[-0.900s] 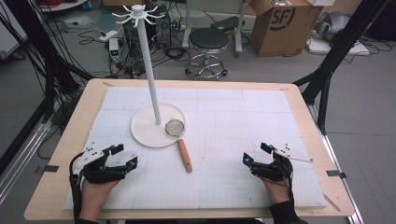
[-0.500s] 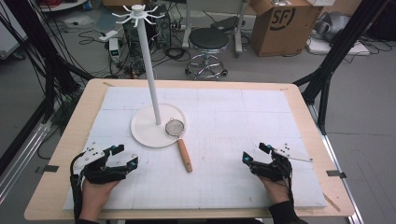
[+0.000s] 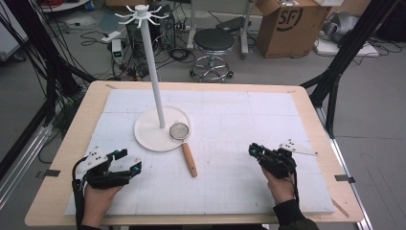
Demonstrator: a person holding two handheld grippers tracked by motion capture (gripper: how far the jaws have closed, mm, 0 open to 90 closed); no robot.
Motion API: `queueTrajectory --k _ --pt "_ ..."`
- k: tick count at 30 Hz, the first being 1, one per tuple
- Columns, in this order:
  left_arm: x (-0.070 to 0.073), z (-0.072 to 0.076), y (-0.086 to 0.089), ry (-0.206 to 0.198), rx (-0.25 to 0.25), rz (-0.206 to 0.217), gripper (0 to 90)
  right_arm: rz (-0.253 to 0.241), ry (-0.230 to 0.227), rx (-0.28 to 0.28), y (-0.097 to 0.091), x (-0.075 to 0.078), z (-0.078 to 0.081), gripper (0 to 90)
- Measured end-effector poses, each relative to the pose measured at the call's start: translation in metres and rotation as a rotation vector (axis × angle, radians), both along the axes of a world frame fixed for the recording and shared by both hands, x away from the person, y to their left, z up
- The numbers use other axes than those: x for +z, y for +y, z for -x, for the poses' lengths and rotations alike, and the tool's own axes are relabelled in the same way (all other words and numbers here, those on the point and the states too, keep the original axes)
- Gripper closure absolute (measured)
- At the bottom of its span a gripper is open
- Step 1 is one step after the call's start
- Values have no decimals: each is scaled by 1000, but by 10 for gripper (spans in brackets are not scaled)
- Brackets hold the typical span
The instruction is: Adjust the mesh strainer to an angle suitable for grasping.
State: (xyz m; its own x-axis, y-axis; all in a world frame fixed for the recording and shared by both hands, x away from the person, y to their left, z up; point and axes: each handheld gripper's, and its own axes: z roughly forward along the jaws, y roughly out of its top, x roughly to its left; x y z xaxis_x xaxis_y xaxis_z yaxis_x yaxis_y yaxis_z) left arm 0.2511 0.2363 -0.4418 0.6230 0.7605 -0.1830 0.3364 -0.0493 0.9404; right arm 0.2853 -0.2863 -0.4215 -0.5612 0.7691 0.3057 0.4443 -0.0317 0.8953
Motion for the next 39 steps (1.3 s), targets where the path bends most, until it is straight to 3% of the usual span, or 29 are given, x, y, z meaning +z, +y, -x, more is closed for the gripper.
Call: queueTrajectory --k 4,10,17,24,34,39 --pt "1 1 1 -11 2 1 202 -6 32 23 8 0 -7 894" --pt "0 2 0 -5 6 2 203 -39 61 52 15 2 -15 897" --pt "1 3 -1 -8 2 -2 203 -49 78 121 47 12 -33 900" --pt "1 4 0 -9 5 12 206 -61 130 173 79 11 -50 900" --pt "2 4 1 -10 4 14 206 -31 151 258 127 23 -63 900" --pt "2 4 0 -9 1 12 206 -7 159 281 155 22 -72 900"
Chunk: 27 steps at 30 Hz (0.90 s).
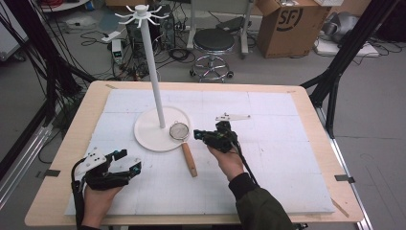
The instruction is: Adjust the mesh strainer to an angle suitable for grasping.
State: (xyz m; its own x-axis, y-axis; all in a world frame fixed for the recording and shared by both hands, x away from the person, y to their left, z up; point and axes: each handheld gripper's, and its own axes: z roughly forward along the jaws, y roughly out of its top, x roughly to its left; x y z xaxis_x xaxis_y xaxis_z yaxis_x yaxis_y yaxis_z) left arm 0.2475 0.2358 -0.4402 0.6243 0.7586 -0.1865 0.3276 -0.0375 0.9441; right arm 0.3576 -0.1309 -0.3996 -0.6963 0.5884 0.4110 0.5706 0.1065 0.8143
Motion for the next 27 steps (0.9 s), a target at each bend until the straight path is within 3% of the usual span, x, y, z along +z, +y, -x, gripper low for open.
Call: queueTrajectory --k 5,6,17,27 --pt "0 0 0 -3 0 3 206 12 29 18 17 -6 -6 900" --pt "0 0 0 -3 -1 1 206 19 51 19 23 -10 -9 900" --pt "0 0 -1 -5 -6 10 206 108 140 74 64 -17 -20 900" --pt "1 1 0 -8 -9 11 206 195 215 72 73 -33 -30 900"
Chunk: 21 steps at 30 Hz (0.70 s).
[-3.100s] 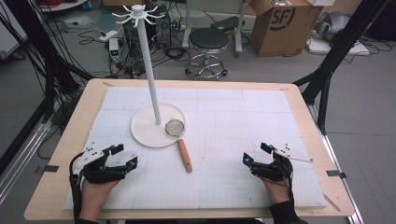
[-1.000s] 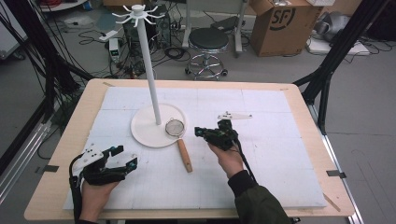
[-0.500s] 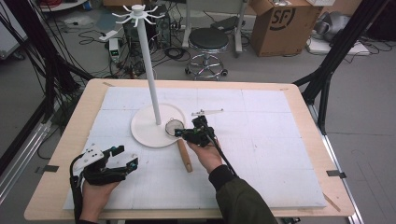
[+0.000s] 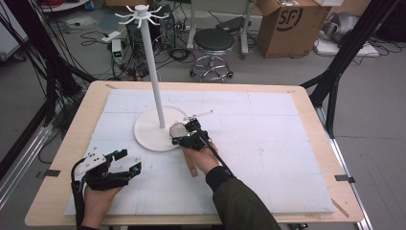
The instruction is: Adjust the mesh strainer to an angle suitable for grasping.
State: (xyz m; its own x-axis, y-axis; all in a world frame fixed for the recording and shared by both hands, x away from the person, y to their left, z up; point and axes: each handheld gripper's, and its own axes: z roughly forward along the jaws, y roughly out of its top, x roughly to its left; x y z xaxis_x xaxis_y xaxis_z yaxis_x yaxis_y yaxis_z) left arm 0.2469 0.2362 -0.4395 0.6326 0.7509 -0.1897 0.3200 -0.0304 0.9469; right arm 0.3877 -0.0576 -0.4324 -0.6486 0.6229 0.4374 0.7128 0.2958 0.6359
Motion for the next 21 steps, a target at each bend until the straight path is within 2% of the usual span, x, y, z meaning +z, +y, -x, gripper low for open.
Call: queueTrajectory --k 5,14,21 --pt "0 0 0 1 -1 -2 206 23 20 2 0 -5 -2 900" --pt "0 1 0 2 3 3 206 63 18 -54 -6 -8 -7 900" --pt "0 2 0 3 4 3 206 82 -3 -88 -9 -6 -9 900"
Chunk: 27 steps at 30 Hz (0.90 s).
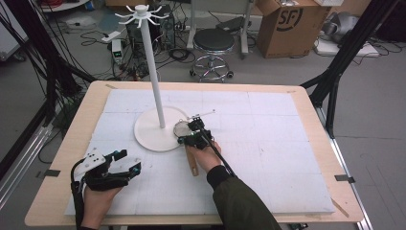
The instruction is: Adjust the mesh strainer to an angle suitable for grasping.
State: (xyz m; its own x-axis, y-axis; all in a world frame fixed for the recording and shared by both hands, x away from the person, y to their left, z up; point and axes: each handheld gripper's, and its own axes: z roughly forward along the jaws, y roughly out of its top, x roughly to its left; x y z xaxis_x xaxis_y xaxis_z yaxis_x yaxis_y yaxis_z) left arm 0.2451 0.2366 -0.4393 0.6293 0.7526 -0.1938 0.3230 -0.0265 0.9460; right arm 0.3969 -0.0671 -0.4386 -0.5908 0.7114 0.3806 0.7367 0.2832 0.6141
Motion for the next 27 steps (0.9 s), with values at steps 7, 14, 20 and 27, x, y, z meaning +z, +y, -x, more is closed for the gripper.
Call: queueTrajectory --k 7,14,20,27 --pt "0 0 0 -2 1 2 206 33 -5 -61 -13 2 -5 900" --pt "0 1 -1 -4 -3 1 206 61 6 -100 -27 -3 -9 900" --pt "0 0 -1 -3 -3 -6 206 80 -2 -139 -37 -3 -11 900" --pt "0 1 -1 -3 -5 -5 206 87 -1 -167 -50 -3 -13 900"
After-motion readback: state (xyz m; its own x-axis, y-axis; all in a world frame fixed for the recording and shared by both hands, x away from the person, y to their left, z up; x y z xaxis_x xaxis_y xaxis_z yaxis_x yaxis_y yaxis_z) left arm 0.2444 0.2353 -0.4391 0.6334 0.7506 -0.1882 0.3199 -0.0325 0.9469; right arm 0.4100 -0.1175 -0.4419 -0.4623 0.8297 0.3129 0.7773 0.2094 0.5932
